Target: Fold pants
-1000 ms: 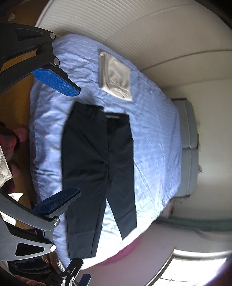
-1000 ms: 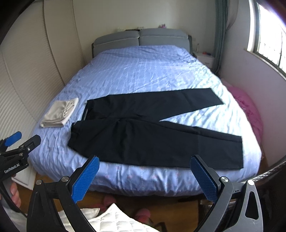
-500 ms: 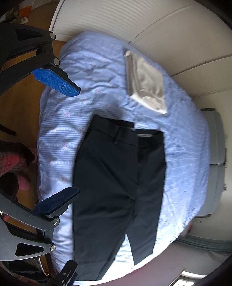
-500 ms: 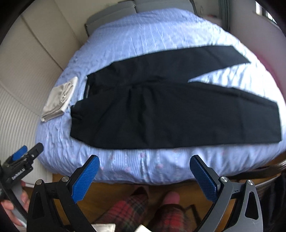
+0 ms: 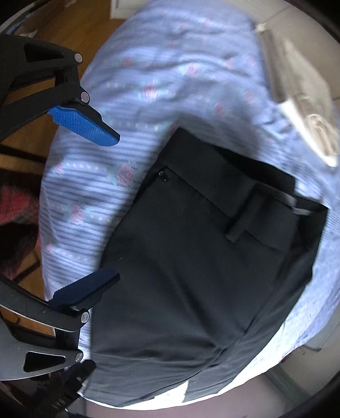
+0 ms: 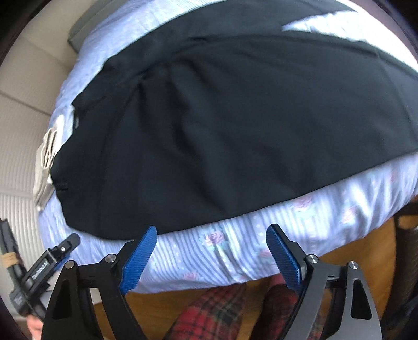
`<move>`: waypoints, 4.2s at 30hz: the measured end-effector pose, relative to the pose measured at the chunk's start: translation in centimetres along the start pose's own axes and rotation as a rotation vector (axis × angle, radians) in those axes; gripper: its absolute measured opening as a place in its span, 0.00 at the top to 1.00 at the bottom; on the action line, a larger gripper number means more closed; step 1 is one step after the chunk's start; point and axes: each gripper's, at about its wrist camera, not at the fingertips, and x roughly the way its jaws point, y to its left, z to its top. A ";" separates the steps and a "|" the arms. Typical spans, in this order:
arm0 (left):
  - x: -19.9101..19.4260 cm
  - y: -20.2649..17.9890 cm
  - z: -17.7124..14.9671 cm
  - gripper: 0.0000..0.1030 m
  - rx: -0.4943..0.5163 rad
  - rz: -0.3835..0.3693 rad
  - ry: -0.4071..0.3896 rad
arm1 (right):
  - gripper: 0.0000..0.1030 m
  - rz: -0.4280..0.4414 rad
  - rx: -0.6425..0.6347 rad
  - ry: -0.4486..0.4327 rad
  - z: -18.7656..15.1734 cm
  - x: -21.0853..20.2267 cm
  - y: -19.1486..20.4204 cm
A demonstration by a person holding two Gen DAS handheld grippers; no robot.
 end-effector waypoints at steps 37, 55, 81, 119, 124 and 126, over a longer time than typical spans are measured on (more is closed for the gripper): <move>-15.3 -8.1 13.3 0.92 0.209 -0.314 -0.195 | 0.92 0.100 0.116 -0.413 14.7 -16.3 3.1; -1.6 -8.5 32.2 0.92 0.156 -0.210 -0.165 | 0.92 0.037 -0.090 -0.310 34.2 -4.4 12.3; -8.1 -11.4 29.8 0.23 0.368 -0.230 -0.232 | 0.41 0.060 -0.202 -0.343 27.5 -13.1 14.7; 0.1 -41.6 2.7 0.23 0.624 -0.198 0.134 | 0.41 0.016 0.564 -0.014 10.9 -12.7 -33.4; 3.6 -42.6 3.8 0.24 0.508 -0.210 0.196 | 0.41 0.040 0.623 0.026 9.4 -10.0 -34.4; 5.2 -43.2 4.0 0.24 0.504 -0.197 0.206 | 0.41 0.044 0.630 0.037 8.8 -9.1 -34.1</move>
